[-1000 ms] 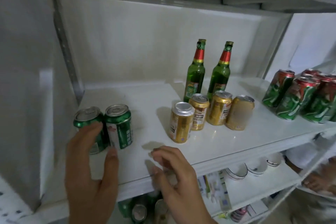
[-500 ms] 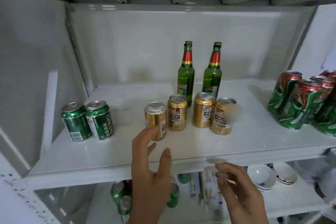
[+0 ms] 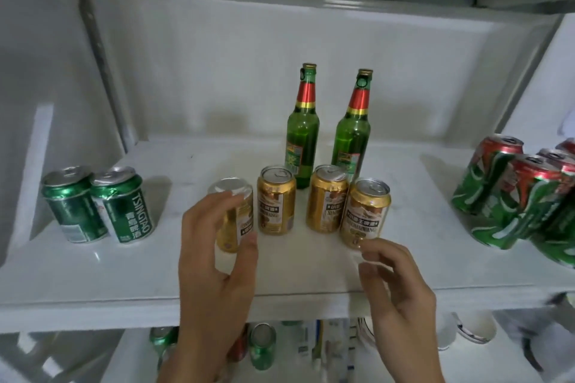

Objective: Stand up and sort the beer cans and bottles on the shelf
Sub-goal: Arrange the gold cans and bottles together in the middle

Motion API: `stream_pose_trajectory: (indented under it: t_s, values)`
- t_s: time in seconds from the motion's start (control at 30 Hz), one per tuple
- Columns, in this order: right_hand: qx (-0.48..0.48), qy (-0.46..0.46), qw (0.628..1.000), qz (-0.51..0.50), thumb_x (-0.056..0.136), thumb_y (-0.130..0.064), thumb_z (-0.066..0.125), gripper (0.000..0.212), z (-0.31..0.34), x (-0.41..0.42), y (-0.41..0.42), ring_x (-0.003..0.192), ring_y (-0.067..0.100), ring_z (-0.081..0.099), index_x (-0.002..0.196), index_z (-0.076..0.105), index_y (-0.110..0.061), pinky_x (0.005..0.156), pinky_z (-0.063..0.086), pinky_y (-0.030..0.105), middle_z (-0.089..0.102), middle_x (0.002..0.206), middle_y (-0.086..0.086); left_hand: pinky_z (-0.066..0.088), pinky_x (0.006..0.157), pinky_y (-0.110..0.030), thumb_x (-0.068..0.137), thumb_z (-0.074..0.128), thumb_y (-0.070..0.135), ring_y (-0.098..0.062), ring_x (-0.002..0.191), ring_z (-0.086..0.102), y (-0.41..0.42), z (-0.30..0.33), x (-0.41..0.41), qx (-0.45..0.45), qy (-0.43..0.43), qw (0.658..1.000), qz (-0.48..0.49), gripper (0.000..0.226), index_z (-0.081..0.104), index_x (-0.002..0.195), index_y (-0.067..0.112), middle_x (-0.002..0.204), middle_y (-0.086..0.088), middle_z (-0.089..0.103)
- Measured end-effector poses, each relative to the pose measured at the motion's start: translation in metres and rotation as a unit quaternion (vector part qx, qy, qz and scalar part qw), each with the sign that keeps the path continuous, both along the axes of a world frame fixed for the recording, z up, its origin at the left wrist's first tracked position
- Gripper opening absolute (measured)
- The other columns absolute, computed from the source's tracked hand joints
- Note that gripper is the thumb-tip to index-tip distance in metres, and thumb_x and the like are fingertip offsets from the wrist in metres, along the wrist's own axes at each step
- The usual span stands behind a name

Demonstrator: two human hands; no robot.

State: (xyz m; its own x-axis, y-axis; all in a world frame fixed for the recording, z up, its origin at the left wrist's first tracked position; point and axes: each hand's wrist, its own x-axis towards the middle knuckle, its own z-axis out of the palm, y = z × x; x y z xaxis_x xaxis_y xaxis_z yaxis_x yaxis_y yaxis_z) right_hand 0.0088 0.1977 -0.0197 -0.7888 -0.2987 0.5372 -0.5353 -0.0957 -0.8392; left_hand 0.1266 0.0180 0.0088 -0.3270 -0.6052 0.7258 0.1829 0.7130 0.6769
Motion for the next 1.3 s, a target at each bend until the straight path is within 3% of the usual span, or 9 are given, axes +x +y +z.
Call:
stream_pose_trajectory:
  t_s: [0.13,0.2,0.3,0.43,0.67,0.77,0.87,1.07,1.3]
  values:
    - [-0.028,0.021,0.999,-0.041,0.085,0.015,0.069,0.046,0.01,-0.031,-0.002,0.106,0.016,0.062,0.108,0.067,-0.025,0.092,0.053,0.039,0.064,0.114,-0.008,0.041,0.109,-0.019,0.084,0.064,0.002,-0.003,0.132,0.05,0.002,0.008,-0.008,-0.021,-0.01,0.999,0.036,0.048,0.061,0.126,0.026,0.131,-0.001,0.056]
    - [-0.017,0.017,0.998,-0.061,0.083,0.006,0.075,0.046,0.015,-0.05,-0.004,0.112,0.014,0.059,0.115,0.064,-0.025,0.094,0.052,0.037,0.058,0.119,-0.014,0.037,0.107,-0.011,0.084,0.064,0.002,0.001,0.131,0.05,0.003,0.01,-0.012,-0.022,-0.021,0.998,0.049,0.043,0.066,0.122,0.021,0.13,-0.002,0.057]
    - [0.032,-0.02,0.998,-0.043,0.081,-0.009,0.08,0.063,0.02,-0.077,-0.007,0.121,0.003,0.053,0.132,0.053,-0.032,0.097,0.048,0.028,0.046,0.127,-0.03,0.038,0.105,-0.011,0.083,0.065,-0.002,-0.004,0.126,0.055,0.012,0.012,-0.019,-0.064,-0.023,0.994,0.088,0.038,0.068,0.117,0.015,0.124,-0.007,0.06]
    - [0.104,-0.078,0.99,0.044,0.077,-0.014,0.086,0.083,0.02,-0.104,-0.009,0.126,0.008,0.051,0.144,0.042,-0.035,0.105,0.044,0.034,0.047,0.136,-0.021,0.043,0.096,-0.011,0.082,0.066,-0.005,-0.008,0.117,0.062,0.031,0.016,-0.039,-0.092,-0.037,0.993,0.056,0.032,0.073,0.109,0.011,0.117,-0.005,0.066]
    - [0.091,-0.162,0.975,0.122,0.074,-0.003,0.087,0.078,0.02,-0.114,-0.012,0.101,-0.001,0.061,0.129,0.048,-0.043,0.06,0.052,0.008,0.062,0.113,-0.023,0.046,0.093,-0.014,0.086,0.073,-0.006,-0.012,0.116,0.064,0.032,0.011,-0.053,-0.1,-0.093,0.991,0.014,0.029,0.076,0.105,0.016,0.121,0.004,0.064]
    - [0.072,-0.165,0.975,0.128,0.074,-0.001,0.086,0.076,0.016,-0.117,-0.01,0.1,-0.001,0.062,0.128,0.051,-0.041,0.061,0.051,0.003,0.063,0.113,-0.022,0.047,0.095,-0.018,0.085,0.07,-0.001,-0.014,0.115,0.064,0.019,0.017,-0.046,-0.11,-0.05,0.987,0.107,0.021,0.077,0.1,0.011,0.117,0.0,0.064]
    - [0.066,-0.16,0.976,0.129,0.073,-0.002,0.087,0.075,0.014,-0.119,-0.01,0.1,-0.003,0.065,0.123,0.053,-0.046,0.064,0.052,0.004,0.066,0.113,-0.021,0.039,0.105,-0.017,0.084,0.072,0.011,-0.017,0.124,0.056,0.0,0.016,-0.037,-0.097,-0.072,0.976,0.18,0.029,0.075,0.113,0.015,0.128,-0.004,0.057]
    - [0.072,-0.151,0.979,0.113,0.073,-0.002,0.087,0.078,0.011,-0.119,-0.01,0.106,0.0,0.063,0.129,0.05,-0.043,0.076,0.053,0.016,0.065,0.115,-0.022,0.031,0.102,0.001,0.08,0.086,0.01,0.01,0.128,0.042,-0.024,-0.006,-0.036,-0.003,-0.123,0.98,0.159,0.061,0.06,0.132,0.03,0.137,0.006,0.044]
    - [0.085,-0.138,0.981,0.108,0.077,-0.011,0.086,0.076,0.011,-0.114,-0.007,0.106,-0.007,0.059,0.131,0.045,-0.046,0.073,0.05,0.008,0.061,0.116,-0.028,0.046,0.101,-0.023,0.078,0.085,0.003,-0.002,0.12,0.053,-0.03,-0.013,-0.037,0.032,-0.104,0.985,0.134,0.068,0.057,0.132,0.035,0.132,0.004,0.048]
